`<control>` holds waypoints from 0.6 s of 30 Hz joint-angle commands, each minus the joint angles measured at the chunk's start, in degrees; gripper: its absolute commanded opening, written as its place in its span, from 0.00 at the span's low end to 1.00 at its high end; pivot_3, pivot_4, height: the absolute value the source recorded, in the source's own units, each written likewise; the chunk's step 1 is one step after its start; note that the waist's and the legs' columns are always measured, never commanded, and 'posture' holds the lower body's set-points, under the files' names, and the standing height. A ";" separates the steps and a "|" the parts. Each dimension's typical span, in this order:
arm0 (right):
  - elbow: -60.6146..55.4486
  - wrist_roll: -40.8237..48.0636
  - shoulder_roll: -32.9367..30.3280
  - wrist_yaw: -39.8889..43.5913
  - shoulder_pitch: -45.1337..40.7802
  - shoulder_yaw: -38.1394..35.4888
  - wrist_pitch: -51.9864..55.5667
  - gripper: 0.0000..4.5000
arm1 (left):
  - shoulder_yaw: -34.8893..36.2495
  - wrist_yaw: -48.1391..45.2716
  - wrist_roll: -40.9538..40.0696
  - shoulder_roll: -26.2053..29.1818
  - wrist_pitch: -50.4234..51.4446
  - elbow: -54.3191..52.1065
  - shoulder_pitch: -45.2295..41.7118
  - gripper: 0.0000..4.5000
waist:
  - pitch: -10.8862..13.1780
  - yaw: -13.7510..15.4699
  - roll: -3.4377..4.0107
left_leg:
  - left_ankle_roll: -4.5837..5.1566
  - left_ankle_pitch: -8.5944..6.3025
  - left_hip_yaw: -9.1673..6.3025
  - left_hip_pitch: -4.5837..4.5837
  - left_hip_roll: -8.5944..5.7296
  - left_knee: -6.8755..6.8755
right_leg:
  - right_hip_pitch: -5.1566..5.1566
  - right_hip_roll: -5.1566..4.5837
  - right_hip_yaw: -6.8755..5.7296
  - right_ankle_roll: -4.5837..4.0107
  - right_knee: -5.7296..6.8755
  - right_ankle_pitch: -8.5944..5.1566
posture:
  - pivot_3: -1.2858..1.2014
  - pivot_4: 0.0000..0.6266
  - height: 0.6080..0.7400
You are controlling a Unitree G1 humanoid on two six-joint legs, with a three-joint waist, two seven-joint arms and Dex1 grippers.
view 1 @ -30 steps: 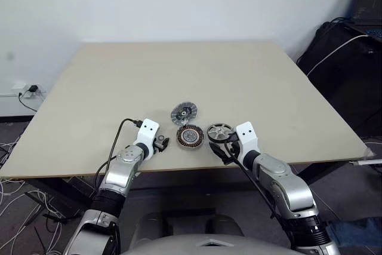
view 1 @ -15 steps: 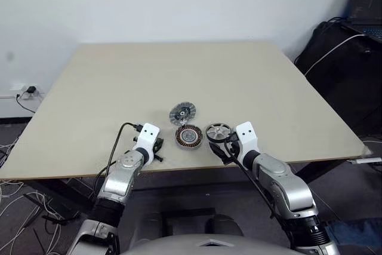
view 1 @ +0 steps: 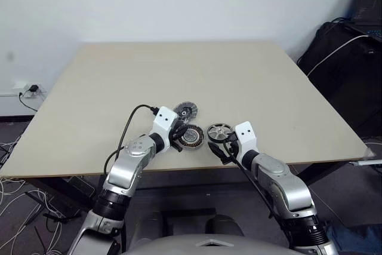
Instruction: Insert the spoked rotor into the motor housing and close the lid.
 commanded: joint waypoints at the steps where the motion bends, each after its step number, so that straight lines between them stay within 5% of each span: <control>1: -1.87 0.03 0.03 -0.25 -1.04 -0.72 -0.84 1.00 | -1.27 0.21 1.16 -1.13 -1.93 4.13 -2.80 0.15 | 0.00 0.00 0.00 | 0.01 0.00 0.00 0.00 -0.01 0.01 | 0.01 0.00 0.00 0.01 0.00 0.00 | 0.52 0.00 1.00; 18: -2.07 0.30 0.05 -0.79 -0.56 -1.20 -1.14 1.00 | -2.22 0.94 3.86 -4.65 -5.36 17.83 -7.72 0.15 | 0.02 -0.02 -0.02 | 0.02 0.00 -0.03 -0.01 0.03 0.05 | 0.00 -0.01 0.00 0.02 0.00 0.01 | 0.52 0.00 1.00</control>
